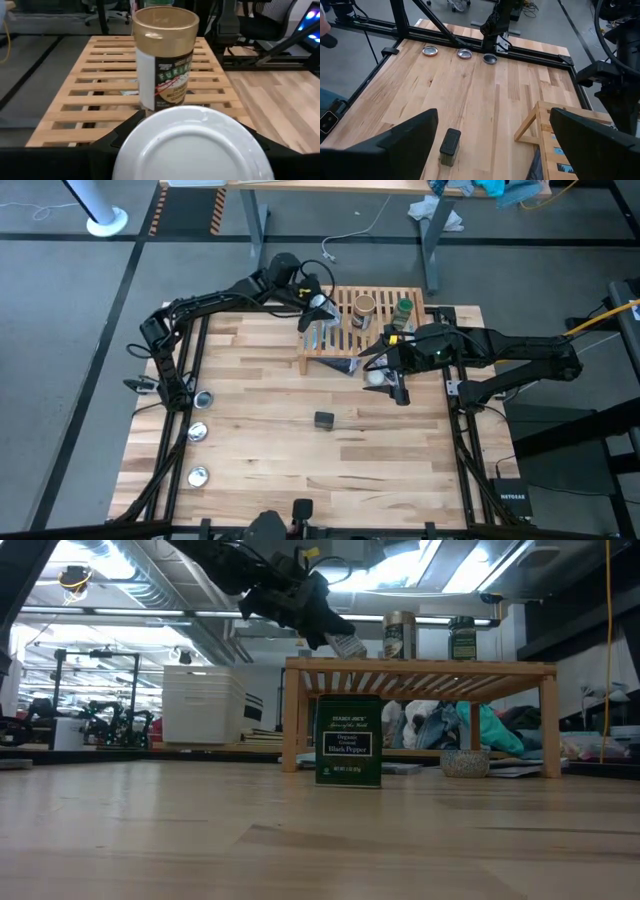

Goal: Shelf spices
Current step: Put the white seasoning bottle on the shelf

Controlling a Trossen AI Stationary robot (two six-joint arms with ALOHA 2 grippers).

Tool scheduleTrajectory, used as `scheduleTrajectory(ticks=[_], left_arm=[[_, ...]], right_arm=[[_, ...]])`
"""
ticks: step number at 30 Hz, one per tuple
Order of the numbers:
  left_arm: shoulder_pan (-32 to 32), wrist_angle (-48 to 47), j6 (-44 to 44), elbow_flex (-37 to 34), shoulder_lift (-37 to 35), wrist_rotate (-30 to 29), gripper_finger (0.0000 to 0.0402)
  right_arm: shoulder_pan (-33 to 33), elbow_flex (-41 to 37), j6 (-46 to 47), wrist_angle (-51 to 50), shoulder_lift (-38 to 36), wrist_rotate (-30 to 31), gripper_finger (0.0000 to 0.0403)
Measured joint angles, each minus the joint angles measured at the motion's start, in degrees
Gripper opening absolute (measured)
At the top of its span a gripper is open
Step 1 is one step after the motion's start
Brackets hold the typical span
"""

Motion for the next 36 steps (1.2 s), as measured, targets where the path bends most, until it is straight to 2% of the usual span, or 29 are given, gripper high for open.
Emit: scheduleTrajectory(ticks=[12,25,32,36], left_arm=[[1.6,-8.9,4.7,0.3,-0.4,-2.6,0.0185],[0.6,-7.5,3.2,0.1,-0.3,-3.4,0.0185],[-1.1,-4.4,1.1,-0.1,0.0,-6.1,0.0250],[-2.1,-3.9,1.2,-0.1,0.0,-6.1,0.0260]], right_arm=[[0.0,0.0,0.0,0.0,0.0,0.0,0.0390],[0.0,0.0,0.0,0.0,0.0,0.5,0.0390],[0.0,0.0,0.0,0.0,0.0,0.6,0.0390],[0.0,0.0,0.0,0.0,0.0,0.6,0.0390]])
